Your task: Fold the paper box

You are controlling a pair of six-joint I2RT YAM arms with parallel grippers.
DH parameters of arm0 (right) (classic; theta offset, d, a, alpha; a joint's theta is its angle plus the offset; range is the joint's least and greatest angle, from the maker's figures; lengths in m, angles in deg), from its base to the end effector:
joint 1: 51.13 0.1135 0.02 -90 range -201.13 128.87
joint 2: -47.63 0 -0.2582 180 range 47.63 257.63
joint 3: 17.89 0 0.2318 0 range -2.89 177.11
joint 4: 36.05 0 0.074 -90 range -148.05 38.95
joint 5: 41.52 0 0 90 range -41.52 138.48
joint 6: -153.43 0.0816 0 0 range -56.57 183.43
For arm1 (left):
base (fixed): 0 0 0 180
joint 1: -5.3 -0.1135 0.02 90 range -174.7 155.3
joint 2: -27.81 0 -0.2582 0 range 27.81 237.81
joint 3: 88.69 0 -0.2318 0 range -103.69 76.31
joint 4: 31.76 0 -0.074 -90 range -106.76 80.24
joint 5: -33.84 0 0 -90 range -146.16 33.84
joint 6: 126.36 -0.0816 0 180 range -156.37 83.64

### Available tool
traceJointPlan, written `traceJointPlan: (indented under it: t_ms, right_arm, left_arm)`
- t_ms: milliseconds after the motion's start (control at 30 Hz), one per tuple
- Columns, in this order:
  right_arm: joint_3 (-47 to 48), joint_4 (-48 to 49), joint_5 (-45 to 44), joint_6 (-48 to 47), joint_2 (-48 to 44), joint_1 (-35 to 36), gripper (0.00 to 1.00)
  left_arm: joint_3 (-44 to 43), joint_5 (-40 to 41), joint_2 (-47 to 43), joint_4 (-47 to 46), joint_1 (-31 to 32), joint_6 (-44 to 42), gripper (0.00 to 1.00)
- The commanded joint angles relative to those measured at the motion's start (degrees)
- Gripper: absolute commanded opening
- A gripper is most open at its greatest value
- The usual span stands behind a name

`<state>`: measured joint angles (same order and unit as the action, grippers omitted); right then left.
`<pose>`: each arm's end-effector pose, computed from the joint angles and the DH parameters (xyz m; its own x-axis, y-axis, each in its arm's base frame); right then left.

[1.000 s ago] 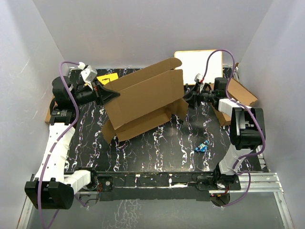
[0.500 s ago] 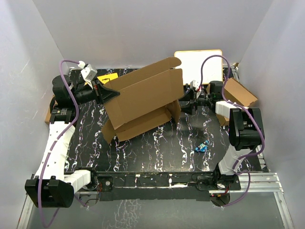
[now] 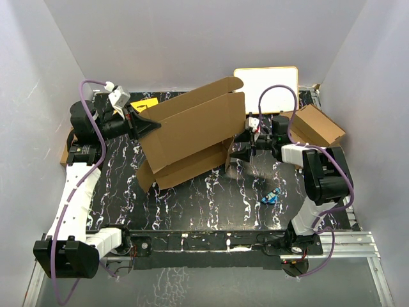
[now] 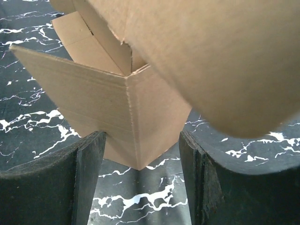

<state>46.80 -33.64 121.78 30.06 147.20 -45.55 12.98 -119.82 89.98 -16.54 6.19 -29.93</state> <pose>0.3261 0.1104 0.1832 0.0115 -0.1577 -0.9874 -0.9889 0.1445 -0.0346 0.2311 -0.0767 0.4082 -0.0848 -0.0484 -0.9952 0.8990 0.4270 -0.0974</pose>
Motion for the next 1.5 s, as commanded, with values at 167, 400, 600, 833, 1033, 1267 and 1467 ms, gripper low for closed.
traceJointPlan:
  t_ms: [167,400,600,833,1033,1267,1467]
  right_arm:
    - [-6.4,29.5,-3.4,13.7,-2.6,1.6,0.67]
    - [-8.3,38.5,-7.8,19.2,-0.9,3.7,0.65]
    - [-8.6,42.3,-8.9,21.5,0.1,4.0,0.59]
    - [-8.5,46.0,-8.9,24.9,3.7,4.4,0.49]
    - [-9.0,49.8,-9.9,28.3,5.3,5.0,0.43]
    - [-9.2,56.2,-13.6,34.1,7.3,5.2,0.49]
    - [-9.5,60.0,-14.4,37.0,8.4,5.2,0.53]
  left_arm:
    - [0.4,-1.2,-0.9,-2.5,0.1,1.4,0.00]
    - [0.8,-1.4,-0.8,-3.1,0.1,2.1,0.00]
    - [0.9,-1.6,-0.7,-3.4,0.1,2.5,0.00]
    - [0.9,-2.0,-0.2,-4.4,0.2,3.5,0.00]
    - [1.3,-2.0,-0.2,-4.5,0.1,3.7,0.00]
    - [1.2,-2.1,0.1,-3.9,0.1,3.6,0.00]
    - [0.9,-1.9,0.6,-3.2,0.1,3.2,0.00]
